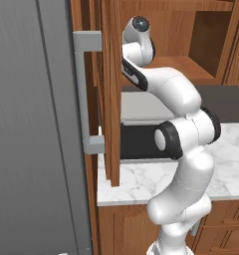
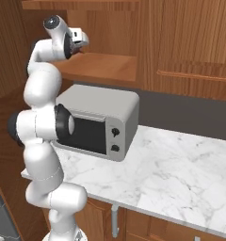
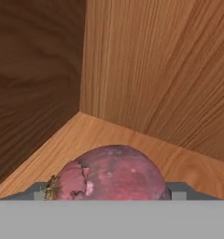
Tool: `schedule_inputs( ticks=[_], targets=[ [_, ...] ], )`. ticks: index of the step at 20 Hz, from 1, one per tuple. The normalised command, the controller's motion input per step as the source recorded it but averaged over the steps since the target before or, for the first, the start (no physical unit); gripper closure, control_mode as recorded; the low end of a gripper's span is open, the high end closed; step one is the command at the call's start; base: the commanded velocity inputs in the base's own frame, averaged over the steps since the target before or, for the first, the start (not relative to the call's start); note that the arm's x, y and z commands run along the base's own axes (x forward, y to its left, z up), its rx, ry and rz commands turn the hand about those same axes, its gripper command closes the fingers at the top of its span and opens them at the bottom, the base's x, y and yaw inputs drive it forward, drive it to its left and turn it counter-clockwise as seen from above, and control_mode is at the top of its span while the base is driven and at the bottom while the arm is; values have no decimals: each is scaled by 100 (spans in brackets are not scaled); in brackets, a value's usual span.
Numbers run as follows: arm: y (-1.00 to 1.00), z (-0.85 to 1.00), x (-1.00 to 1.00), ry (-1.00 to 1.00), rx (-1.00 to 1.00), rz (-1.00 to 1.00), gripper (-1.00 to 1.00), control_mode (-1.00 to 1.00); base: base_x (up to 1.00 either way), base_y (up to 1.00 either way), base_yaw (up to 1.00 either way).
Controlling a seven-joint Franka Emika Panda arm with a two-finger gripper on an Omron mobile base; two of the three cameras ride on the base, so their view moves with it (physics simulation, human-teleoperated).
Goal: Pick the onions from the cabinet and place them in one bowl. Pick the mango from the sink and place it in the other bowl.
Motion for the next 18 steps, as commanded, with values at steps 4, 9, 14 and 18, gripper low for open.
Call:
schedule_inputs(
  ticks=[4,9,14,18],
  targets=[
    [-29,0,-58,-14,0,-15,100,-100,0,0,0],
    [-30,0,-64,-9,0,-16,100,-100,0,0,0],
    [-30,2,-66,-7,0,-16,100,-100,0,0,0],
    [-30,12,-65,-4,2,-17,100,-100,0,0,0]
  ],
)
